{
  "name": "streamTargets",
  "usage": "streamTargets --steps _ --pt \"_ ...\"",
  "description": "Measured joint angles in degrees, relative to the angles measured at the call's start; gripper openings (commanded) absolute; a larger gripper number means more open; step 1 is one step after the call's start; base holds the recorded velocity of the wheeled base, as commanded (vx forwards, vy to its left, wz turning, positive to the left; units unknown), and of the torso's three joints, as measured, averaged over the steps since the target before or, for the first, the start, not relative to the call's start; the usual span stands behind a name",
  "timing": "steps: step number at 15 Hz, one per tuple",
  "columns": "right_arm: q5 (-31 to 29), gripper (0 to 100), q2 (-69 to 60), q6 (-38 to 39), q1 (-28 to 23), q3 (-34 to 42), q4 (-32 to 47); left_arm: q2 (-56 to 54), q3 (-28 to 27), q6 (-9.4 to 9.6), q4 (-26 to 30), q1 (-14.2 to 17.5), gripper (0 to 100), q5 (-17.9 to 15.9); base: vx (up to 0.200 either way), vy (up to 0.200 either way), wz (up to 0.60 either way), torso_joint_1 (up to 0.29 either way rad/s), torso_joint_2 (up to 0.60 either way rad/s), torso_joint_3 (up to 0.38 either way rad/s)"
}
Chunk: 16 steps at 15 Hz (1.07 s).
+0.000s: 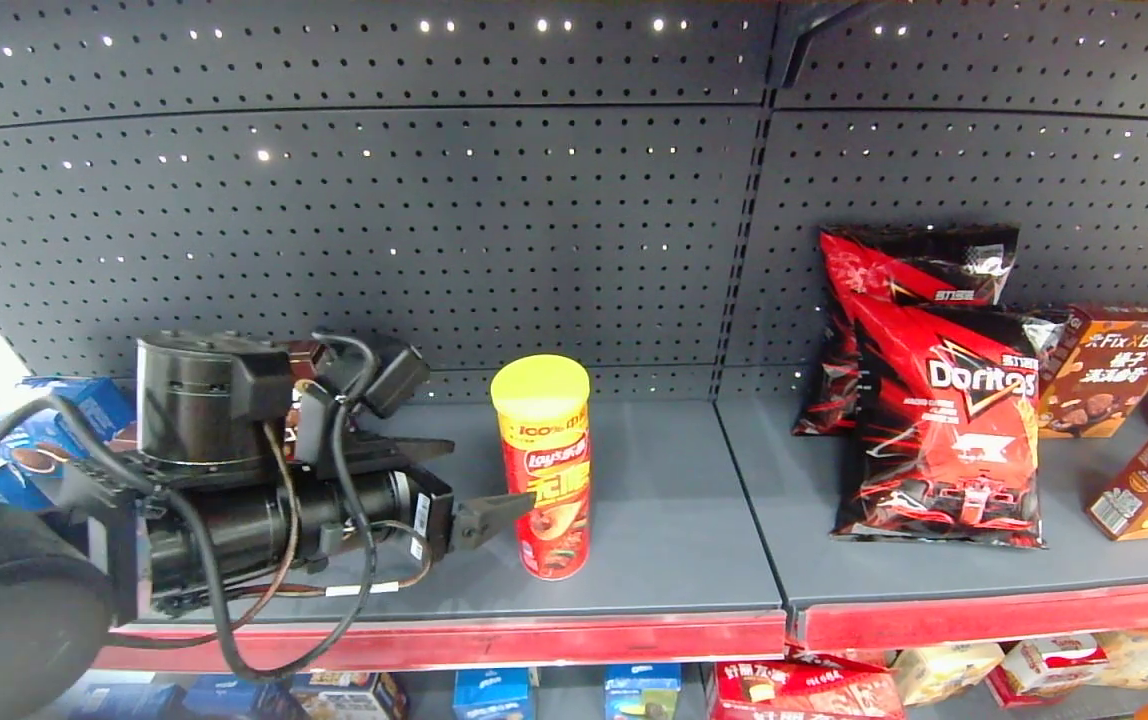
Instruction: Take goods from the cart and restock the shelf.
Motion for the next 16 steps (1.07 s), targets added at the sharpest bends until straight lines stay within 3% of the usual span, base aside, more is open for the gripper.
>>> streamTargets --steps 2,5,10,13,16 --pt "0.06 0 5.24 3.39 3.69 -2.29 -0.13 -4.36 0.96 1.12 0.06 0.11 100 0.59 0.000 0.000 0.00 0.000 0.00 0.000" --pt "0.11 0 16.92 11.96 10.13 -6.97 -0.28 -10.34 3.34 1.16 0.15 0.27 100 1.29 0.000 0.000 0.00 0.000 0.00 0.000" --pt "0.13 0 36.89 22.17 29.12 -15.56 -1.84 -18.83 7.34 0.96 1.48 2.15 100 1.34 0.000 0.000 0.00 0.000 0.00 0.000" --pt "0.11 0 46.47 23.77 36.75 -16.96 -6.53 -21.81 7.31 0.94 1.89 3.22 100 1.80 0.000 0.000 0.00 0.000 0.00 0.000" --pt "-0.30 0 57.15 25.25 41.67 -17.26 -18.57 -23.25 6.75 0.99 3.62 6.11 100 3.12 0.000 0.000 0.00 0.000 0.00 0.000"
